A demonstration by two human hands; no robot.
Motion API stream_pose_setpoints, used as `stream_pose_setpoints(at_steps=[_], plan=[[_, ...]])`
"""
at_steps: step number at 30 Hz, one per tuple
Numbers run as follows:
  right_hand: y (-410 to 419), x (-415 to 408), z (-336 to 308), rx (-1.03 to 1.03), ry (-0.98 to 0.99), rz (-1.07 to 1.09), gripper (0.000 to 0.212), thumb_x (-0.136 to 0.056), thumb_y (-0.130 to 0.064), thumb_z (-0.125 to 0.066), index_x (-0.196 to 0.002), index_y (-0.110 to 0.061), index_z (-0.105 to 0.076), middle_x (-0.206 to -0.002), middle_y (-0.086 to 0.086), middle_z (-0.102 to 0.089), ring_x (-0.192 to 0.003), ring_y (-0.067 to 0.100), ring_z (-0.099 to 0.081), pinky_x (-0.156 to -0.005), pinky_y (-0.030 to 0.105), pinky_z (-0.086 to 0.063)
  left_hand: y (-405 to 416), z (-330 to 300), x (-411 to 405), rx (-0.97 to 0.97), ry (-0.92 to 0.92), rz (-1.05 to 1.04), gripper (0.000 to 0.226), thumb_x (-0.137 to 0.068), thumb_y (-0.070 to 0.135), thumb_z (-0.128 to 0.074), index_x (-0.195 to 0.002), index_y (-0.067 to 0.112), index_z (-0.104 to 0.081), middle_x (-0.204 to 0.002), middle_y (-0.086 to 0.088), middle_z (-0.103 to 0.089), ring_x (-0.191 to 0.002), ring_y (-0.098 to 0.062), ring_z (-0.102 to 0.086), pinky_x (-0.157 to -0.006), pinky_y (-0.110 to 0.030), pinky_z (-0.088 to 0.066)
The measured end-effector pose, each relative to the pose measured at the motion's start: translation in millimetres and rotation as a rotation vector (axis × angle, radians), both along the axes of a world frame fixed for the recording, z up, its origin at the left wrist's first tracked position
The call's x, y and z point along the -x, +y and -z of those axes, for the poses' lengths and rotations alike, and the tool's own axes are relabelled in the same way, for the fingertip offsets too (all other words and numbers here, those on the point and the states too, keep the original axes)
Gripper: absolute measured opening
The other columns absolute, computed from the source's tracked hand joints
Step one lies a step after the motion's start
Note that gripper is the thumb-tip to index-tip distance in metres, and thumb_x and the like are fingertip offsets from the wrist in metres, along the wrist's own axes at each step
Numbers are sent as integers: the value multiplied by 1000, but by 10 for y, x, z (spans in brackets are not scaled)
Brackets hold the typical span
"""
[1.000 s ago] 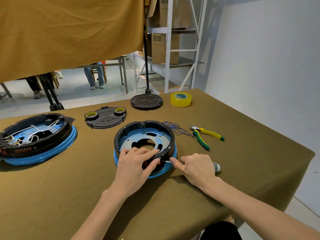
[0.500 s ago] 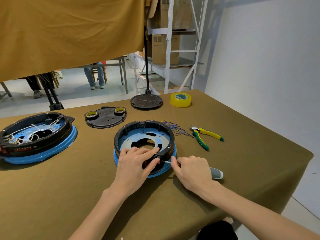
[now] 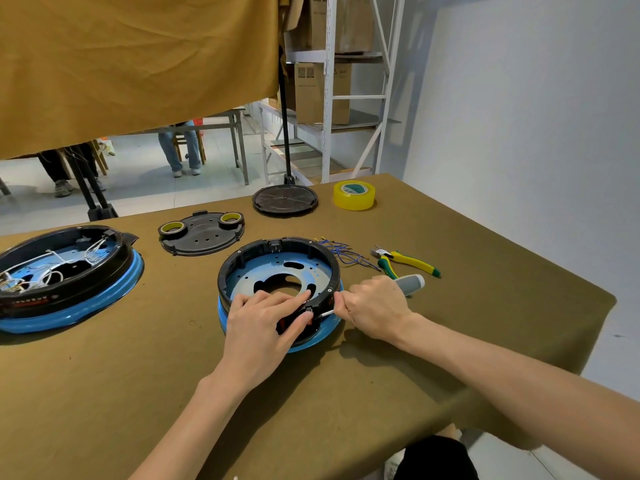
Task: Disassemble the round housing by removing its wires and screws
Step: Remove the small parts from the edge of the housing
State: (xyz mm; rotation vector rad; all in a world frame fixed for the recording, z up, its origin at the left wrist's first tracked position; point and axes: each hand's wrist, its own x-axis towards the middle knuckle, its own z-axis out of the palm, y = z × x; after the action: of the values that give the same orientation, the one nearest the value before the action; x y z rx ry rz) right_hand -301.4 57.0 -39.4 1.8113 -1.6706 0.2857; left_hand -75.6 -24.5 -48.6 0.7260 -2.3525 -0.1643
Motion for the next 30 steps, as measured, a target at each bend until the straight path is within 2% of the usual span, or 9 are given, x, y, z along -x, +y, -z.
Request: stream_pose_setpoints(at_steps=[3,7,9,14,17,20,24,30], plan=[[-75,64,-72,-24,53,-65,55,-104,-33,-33,-54,-21,-53,-47,-5,-52,-37,16,-45,-41,26,-39,14,-5,4,1,1,3,49,-97,61,-44,-132,36,-69,-110,17,-77,-93,-6,-61,-79,-31,-31],[-34,30,-65,44,13,-63,49,-103,-31,-36,-57,-22,-49,-47,-6,-51,-40,13,-29,-42,24,-30,16,2,6,2,14,-4,46,-99,60,-47,-132,36,-69,-109,17,-77,-93,-6,-62,-78,-31,-32],[28,-11,18,95,-53,-40,45,-104,-32,-37,-62,-22,-51,-49,-8,-52,-41,11,-28,-41,25,-28,21,6,13,0,15,-12,46,-101,62,-45,-131,37,-69,-109,18,-77,-93,-5,-62,-78,-30,-32],[15,-4,61,150,-61,-110,39,-105,-34,-37,-73,-19,-53,-54,-6,-54,-38,12,-40,-39,25,-31,13,5,21,-1,15,-20,49,-98,62,-42,-130,38,-70,-110,19,-77,-93,-3,-61,-78,-29,-31],[-119,55,-129,195,45,-195,22,-96,-34,-52,-87,-14,-51,-64,-2,-55,-42,14,-46,-41,26,-32,18,0,14,-5,9,-20,48,-99,62,-42,-131,39,-69,-110,19,-77,-93,-2,-60,-78,-29,-30],[-192,67,-205,170,95,-228,23,-98,-33,-45,-100,-13,-54,-79,3,-59,-44,18,-49,-40,28,-37,17,-2,12,-14,17,-13,43,-101,60,-45,-131,39,-68,-111,19,-77,-95,-3,-61,-80,-28,-30],[-180,75,-198,77,107,-234,35,-104,-34,-36,-94,-13,-62,-94,5,-63,-55,18,-57,-40,31,-43,10,6,12,-17,21,-13,42,-102,60,-45,-131,40,-68,-111,19,-76,-96,-2,-61,-81,-28,-30],[-237,108,-250,-69,106,-297,39,-107,-31,-32,-83,-16,-59,-80,-1,-59,-55,17,-59,-40,33,-44,0,16,8,-14,22,-4,46,-100,61,-42,-131,39,-68,-111,19,-76,-96,-3,-62,-79,-28,-31]])
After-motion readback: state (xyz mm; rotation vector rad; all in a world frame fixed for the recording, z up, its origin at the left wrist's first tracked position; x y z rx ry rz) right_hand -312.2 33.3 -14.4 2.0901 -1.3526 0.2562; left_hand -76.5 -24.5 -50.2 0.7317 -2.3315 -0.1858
